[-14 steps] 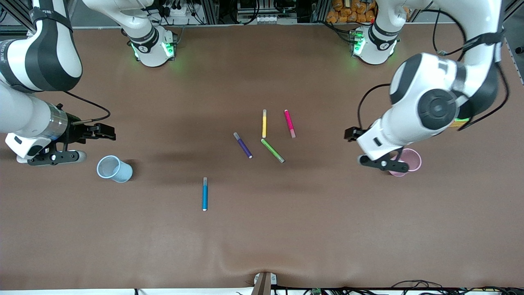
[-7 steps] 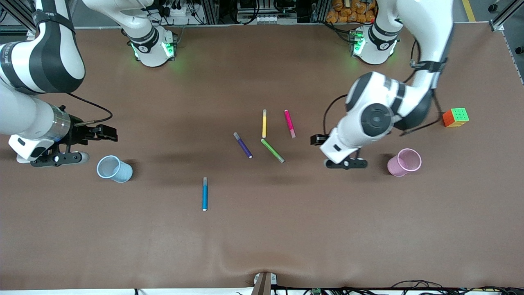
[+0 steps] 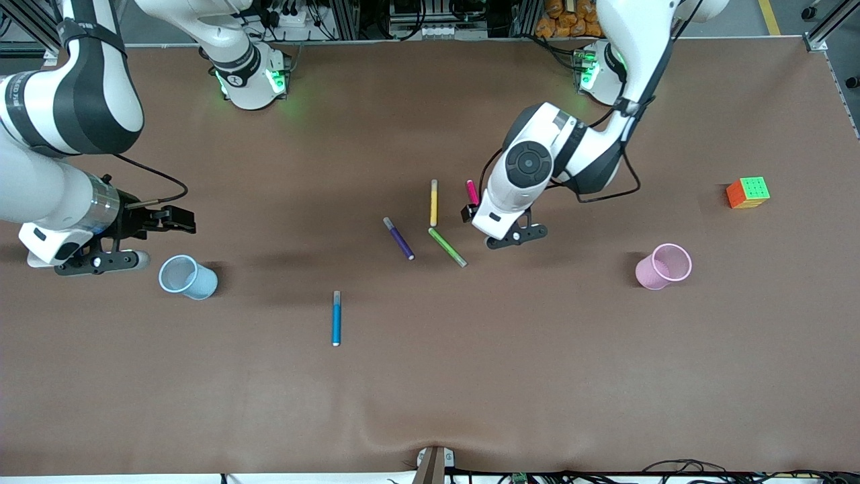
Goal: Place pink and blue markers in matching cups
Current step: 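Lower the left gripper onto the pink marker and close it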
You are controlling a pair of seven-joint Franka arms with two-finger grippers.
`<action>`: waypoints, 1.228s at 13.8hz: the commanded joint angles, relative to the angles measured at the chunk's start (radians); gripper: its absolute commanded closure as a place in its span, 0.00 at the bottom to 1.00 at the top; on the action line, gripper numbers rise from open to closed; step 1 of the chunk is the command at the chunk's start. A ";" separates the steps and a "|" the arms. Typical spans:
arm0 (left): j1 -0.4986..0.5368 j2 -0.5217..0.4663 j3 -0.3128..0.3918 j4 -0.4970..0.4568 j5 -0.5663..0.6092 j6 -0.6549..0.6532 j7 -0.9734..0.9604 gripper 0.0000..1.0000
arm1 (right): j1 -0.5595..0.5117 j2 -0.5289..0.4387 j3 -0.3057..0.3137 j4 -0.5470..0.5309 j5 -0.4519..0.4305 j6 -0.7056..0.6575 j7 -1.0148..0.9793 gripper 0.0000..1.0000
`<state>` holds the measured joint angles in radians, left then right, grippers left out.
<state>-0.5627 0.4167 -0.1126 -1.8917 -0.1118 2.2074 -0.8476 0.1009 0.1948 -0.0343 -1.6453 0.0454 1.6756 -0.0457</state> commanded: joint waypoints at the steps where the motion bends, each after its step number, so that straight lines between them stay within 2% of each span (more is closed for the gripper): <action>1: -0.034 -0.010 0.008 -0.124 0.000 0.174 -0.046 0.00 | 0.011 0.000 -0.007 -0.008 0.010 0.012 0.006 0.00; 5: -0.037 0.025 0.008 -0.135 0.000 0.210 -0.065 0.03 | 0.011 0.000 -0.007 -0.008 0.010 0.012 0.004 0.00; 11: -0.066 0.082 0.010 -0.132 -0.002 0.268 -0.099 0.28 | 0.011 0.002 -0.007 -0.008 0.010 0.010 0.004 0.00; 14: -0.066 0.100 0.010 -0.124 0.000 0.276 -0.099 0.31 | 0.016 0.002 -0.004 -0.007 0.010 0.013 0.004 0.00; 15: -0.066 0.108 0.010 -0.122 0.000 0.285 -0.099 0.36 | 0.032 0.000 -0.004 -0.001 0.014 0.016 0.004 0.00; 17: -0.066 0.117 0.010 -0.122 0.004 0.296 -0.099 0.38 | 0.062 0.005 -0.006 -0.007 0.046 0.048 -0.002 0.00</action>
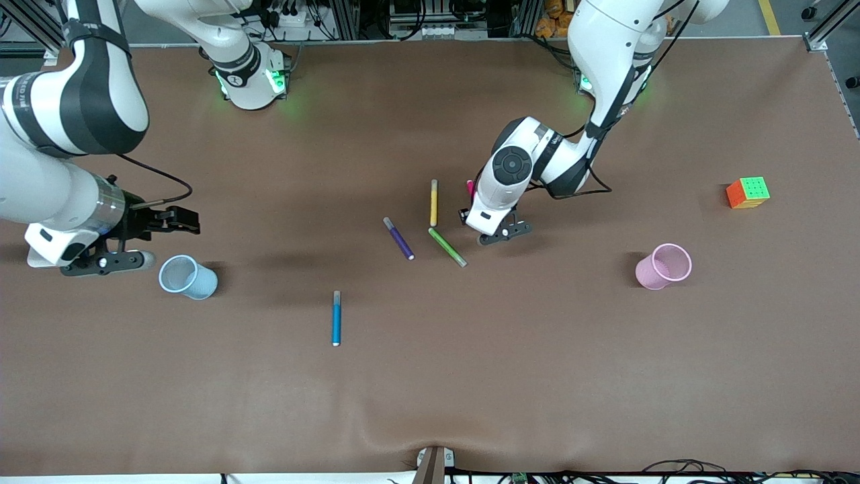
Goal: Place pink and blue markers in matching cups
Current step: 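Lower the left gripper onto the pink marker and close it, then lift the pink marker while the right gripper reaches the blue marker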
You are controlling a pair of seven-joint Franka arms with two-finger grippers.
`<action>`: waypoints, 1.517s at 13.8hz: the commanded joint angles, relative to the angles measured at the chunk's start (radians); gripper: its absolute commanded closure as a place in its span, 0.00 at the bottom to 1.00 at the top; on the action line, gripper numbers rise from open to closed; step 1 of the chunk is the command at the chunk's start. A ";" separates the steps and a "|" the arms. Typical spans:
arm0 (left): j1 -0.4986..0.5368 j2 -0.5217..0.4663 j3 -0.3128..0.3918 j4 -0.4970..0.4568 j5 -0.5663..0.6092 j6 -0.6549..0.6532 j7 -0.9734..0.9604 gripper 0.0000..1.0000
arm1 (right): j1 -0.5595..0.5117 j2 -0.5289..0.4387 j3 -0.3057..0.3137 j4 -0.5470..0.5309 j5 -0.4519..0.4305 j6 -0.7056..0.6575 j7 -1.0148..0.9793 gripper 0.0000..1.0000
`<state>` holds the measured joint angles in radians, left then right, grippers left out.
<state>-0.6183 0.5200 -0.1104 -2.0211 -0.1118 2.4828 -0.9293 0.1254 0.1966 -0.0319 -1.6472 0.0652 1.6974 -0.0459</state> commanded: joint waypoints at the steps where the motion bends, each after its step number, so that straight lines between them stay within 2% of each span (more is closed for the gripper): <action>1: -0.011 0.017 0.008 0.007 0.004 0.021 -0.016 0.39 | 0.051 0.009 -0.008 -0.005 0.027 0.037 -0.008 0.00; 3: -0.011 0.020 0.008 0.007 0.004 0.021 -0.016 0.40 | 0.069 0.012 -0.008 -0.002 0.028 0.065 -0.009 0.00; 6: -0.011 0.023 0.006 0.007 0.004 0.021 -0.017 0.51 | 0.111 0.035 -0.008 -0.003 0.028 0.128 -0.009 0.00; 12: -0.012 0.037 0.006 0.019 0.003 0.021 -0.019 0.52 | 0.177 0.104 -0.008 -0.002 0.028 0.199 0.000 0.00; 14: -0.018 0.041 0.006 0.019 0.003 0.021 -0.028 0.65 | 0.191 0.161 -0.008 0.000 0.028 0.232 0.005 0.00; 17: -0.014 0.038 0.006 0.025 0.003 0.019 -0.028 0.95 | 0.232 0.228 -0.008 0.006 0.033 0.336 0.005 0.00; 18: -0.011 0.034 0.005 0.028 0.001 0.015 -0.028 1.00 | 0.265 0.251 -0.006 0.006 0.033 0.381 0.005 0.00; 21: 0.003 -0.001 0.008 0.048 0.003 -0.054 -0.025 1.00 | 0.385 0.328 -0.011 0.001 0.021 0.473 0.018 0.00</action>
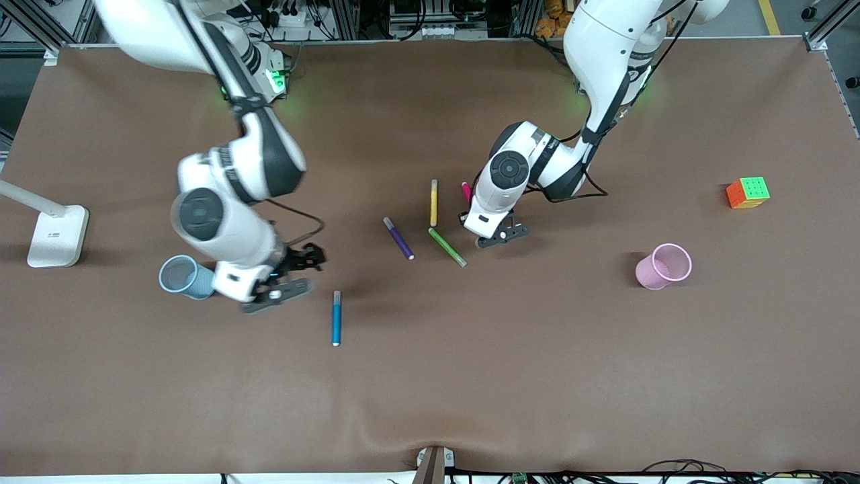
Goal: Place pink and blue markers in matching cups
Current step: 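Lift the pink marker while the right gripper reaches the blue marker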
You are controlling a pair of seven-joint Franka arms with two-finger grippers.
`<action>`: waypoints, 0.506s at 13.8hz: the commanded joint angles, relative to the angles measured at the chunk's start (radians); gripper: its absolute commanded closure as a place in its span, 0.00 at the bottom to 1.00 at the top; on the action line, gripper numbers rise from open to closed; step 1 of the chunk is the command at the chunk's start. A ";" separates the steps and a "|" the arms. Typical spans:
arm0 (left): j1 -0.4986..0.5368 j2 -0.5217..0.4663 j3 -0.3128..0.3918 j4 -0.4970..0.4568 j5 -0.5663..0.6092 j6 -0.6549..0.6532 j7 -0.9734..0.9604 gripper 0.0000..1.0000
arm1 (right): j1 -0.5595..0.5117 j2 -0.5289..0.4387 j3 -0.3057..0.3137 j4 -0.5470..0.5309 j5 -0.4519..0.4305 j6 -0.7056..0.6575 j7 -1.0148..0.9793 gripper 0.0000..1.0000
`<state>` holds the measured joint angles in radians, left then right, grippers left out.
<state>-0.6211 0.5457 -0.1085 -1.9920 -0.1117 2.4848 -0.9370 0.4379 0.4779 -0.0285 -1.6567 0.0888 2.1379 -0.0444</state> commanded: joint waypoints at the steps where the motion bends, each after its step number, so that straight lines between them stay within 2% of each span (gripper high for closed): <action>1: 0.007 -0.044 0.009 0.039 0.003 -0.111 -0.011 1.00 | 0.085 0.065 -0.014 0.008 -0.006 0.033 0.040 0.00; 4: 0.041 -0.092 0.016 0.077 0.006 -0.228 -0.003 1.00 | 0.085 0.120 -0.014 0.011 -0.004 0.087 0.047 0.00; 7: 0.122 -0.151 0.015 0.081 0.078 -0.302 0.050 1.00 | 0.071 0.174 -0.014 0.017 -0.009 0.166 0.003 0.00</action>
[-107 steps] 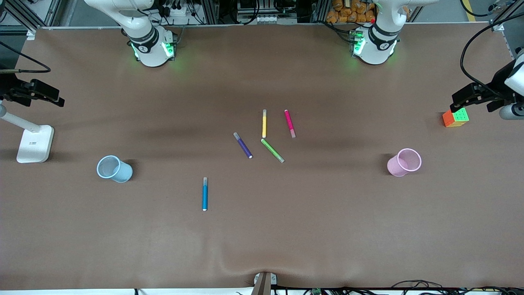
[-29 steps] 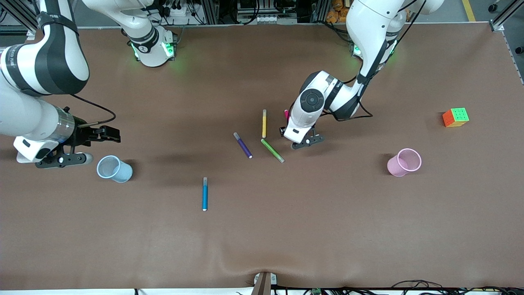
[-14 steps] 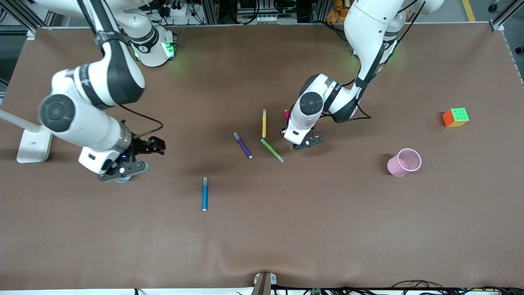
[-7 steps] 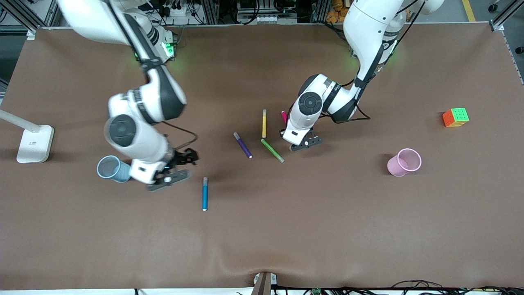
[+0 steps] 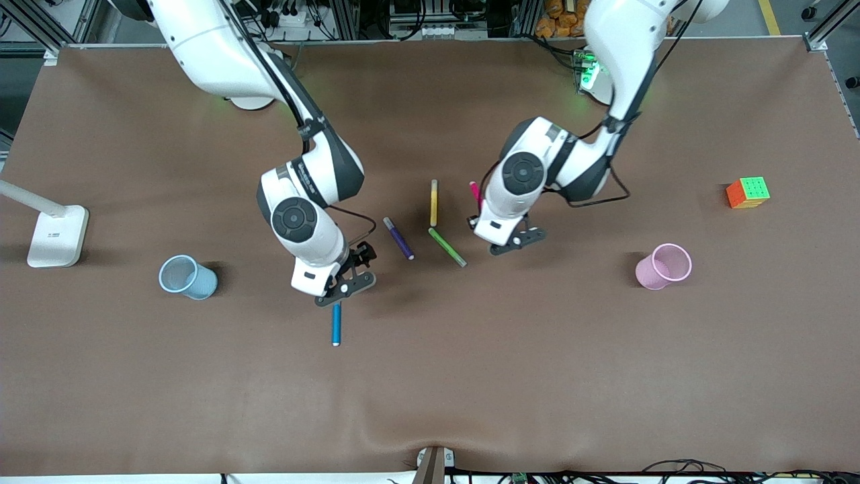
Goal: Place pink and blue markers in matching cups
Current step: 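Lift the pink marker while the right gripper reaches the blue marker, then grasp the blue marker with the right gripper while the left gripper carries pink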
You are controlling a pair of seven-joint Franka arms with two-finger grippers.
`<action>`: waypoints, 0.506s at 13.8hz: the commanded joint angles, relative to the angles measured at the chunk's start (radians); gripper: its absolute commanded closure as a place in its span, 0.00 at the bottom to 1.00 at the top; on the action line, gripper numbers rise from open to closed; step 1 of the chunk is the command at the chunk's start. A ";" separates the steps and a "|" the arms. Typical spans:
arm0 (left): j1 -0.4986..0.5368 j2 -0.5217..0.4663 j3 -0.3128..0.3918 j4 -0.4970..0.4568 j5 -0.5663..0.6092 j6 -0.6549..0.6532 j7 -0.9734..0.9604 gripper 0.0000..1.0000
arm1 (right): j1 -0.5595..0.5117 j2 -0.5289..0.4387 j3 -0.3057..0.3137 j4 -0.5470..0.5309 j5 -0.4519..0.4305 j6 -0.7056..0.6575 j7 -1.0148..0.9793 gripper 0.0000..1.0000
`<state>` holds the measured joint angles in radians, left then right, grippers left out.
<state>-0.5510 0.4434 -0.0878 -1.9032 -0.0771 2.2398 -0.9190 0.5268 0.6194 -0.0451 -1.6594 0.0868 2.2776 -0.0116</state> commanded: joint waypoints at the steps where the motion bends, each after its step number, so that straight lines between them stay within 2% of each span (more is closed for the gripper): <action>1: 0.084 -0.067 -0.006 -0.008 0.065 -0.074 0.057 1.00 | -0.028 0.040 0.002 0.020 -0.006 0.054 -0.053 0.00; 3: 0.146 -0.101 -0.006 -0.004 0.111 -0.107 0.142 1.00 | -0.063 0.039 0.004 0.023 0.007 0.065 -0.054 0.00; 7: 0.249 -0.138 -0.004 0.052 0.202 -0.140 0.277 1.00 | -0.068 0.046 0.004 0.023 0.011 0.068 -0.019 0.00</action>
<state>-0.3304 0.3307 -0.0842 -1.8767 0.0651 2.1302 -0.6858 0.4725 0.6579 -0.0532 -1.6502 0.0925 2.3505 -0.0482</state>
